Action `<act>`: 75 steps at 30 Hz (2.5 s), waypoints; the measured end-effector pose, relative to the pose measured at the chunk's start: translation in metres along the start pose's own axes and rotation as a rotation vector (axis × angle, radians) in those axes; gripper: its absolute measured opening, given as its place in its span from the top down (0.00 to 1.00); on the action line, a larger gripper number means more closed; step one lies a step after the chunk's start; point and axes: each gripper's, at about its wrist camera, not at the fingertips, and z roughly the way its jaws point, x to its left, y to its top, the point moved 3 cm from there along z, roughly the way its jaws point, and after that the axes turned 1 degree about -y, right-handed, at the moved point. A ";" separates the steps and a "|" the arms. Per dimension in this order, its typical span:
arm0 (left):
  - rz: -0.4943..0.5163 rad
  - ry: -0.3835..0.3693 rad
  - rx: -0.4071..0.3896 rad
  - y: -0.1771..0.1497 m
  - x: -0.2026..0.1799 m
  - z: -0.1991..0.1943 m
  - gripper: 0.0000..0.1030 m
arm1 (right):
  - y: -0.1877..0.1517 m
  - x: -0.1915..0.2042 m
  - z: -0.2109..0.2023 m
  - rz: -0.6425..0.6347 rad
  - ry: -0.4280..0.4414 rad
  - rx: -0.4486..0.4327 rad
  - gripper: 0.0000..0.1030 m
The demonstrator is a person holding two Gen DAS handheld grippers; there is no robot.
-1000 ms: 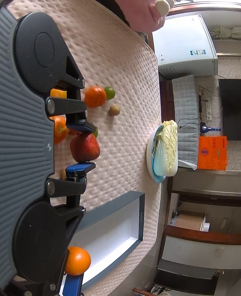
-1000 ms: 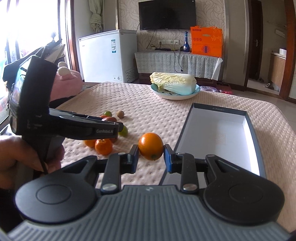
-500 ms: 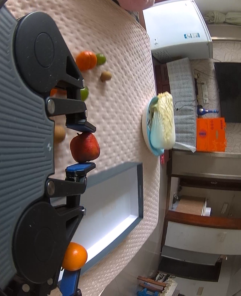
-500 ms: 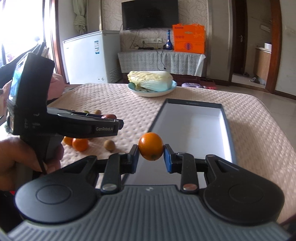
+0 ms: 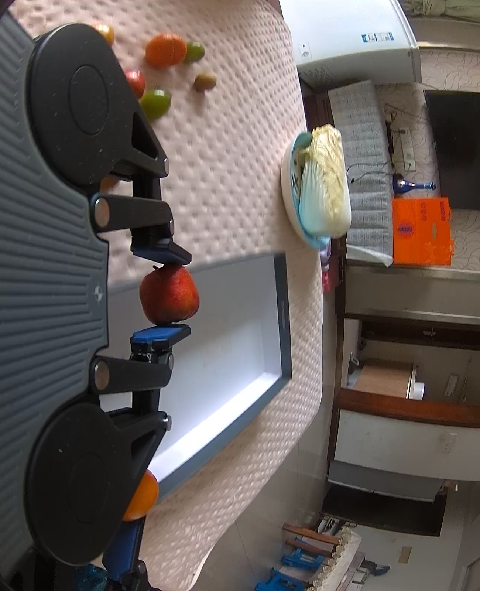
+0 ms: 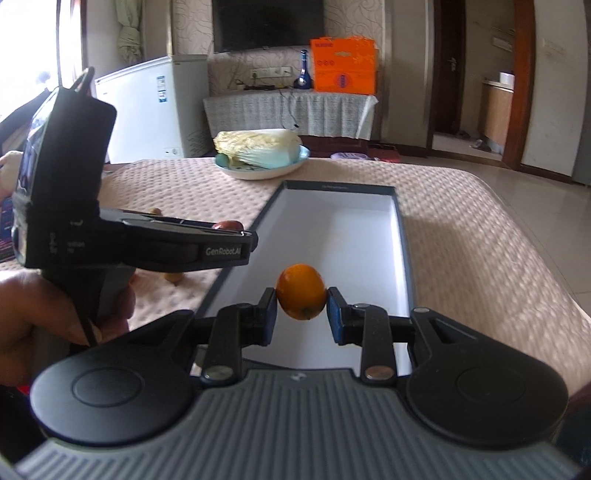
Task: Organize fruits
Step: 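Carry the orange in the right gripper while the left carries the apple over the white box, then open the left gripper to drop the red apple into the white box, then lower the orange into the white box and open the right gripper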
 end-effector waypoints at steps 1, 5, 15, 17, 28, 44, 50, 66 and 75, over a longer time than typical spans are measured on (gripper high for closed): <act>0.000 -0.009 0.001 0.000 -0.004 0.001 0.61 | -0.001 -0.003 0.000 0.005 -0.006 0.004 0.69; 0.008 -0.034 0.005 0.000 -0.018 0.007 0.61 | -0.003 -0.011 0.000 0.016 -0.025 0.019 0.69; 0.007 -0.048 0.040 -0.005 -0.038 0.028 0.61 | -0.007 -0.023 -0.005 0.033 -0.045 0.030 0.69; 0.008 -0.049 0.042 -0.005 -0.040 0.031 0.61 | -0.007 -0.025 -0.006 0.038 -0.048 0.031 0.69; 0.013 -0.062 0.058 -0.006 -0.045 0.046 0.61 | -0.008 -0.030 -0.006 0.056 -0.046 0.036 0.69; 0.012 -0.063 0.019 -0.001 -0.025 0.023 0.46 | -0.008 -0.037 0.015 0.062 -0.071 0.059 0.69; 0.018 -0.066 -0.005 -0.003 -0.013 0.002 0.46 | -0.004 -0.035 0.026 0.085 -0.058 0.071 0.69; 0.035 -0.061 -0.018 -0.037 0.009 -0.090 0.46 | 0.003 -0.017 0.051 0.132 -0.050 0.090 0.69; 0.036 -0.019 0.013 -0.044 0.013 -0.076 0.46 | -0.001 -0.008 0.059 0.126 -0.072 0.114 0.69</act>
